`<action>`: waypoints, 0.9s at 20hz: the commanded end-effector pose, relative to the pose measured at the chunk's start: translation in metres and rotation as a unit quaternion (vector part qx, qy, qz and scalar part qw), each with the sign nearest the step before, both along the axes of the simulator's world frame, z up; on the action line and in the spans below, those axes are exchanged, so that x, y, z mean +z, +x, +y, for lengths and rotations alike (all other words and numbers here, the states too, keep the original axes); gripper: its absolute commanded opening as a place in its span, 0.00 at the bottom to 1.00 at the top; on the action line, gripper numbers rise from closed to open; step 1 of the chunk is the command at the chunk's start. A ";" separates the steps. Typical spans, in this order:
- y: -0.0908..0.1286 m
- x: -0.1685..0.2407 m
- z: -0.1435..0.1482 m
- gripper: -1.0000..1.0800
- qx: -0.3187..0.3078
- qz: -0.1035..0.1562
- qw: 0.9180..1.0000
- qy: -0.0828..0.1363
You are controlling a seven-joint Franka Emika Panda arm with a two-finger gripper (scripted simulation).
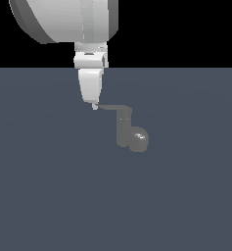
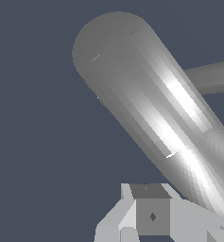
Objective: Turn on the faucet by rotating a designated handle.
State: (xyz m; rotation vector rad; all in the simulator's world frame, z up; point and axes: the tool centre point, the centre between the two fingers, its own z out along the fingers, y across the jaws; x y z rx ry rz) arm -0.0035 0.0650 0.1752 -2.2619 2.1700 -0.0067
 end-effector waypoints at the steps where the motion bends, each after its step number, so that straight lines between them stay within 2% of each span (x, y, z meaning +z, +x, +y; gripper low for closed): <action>1: -0.007 0.000 -0.008 0.00 -0.003 0.001 1.000 -0.001; 18: -0.055 -0.002 -0.041 0.00 -0.002 0.003 1.000 -0.001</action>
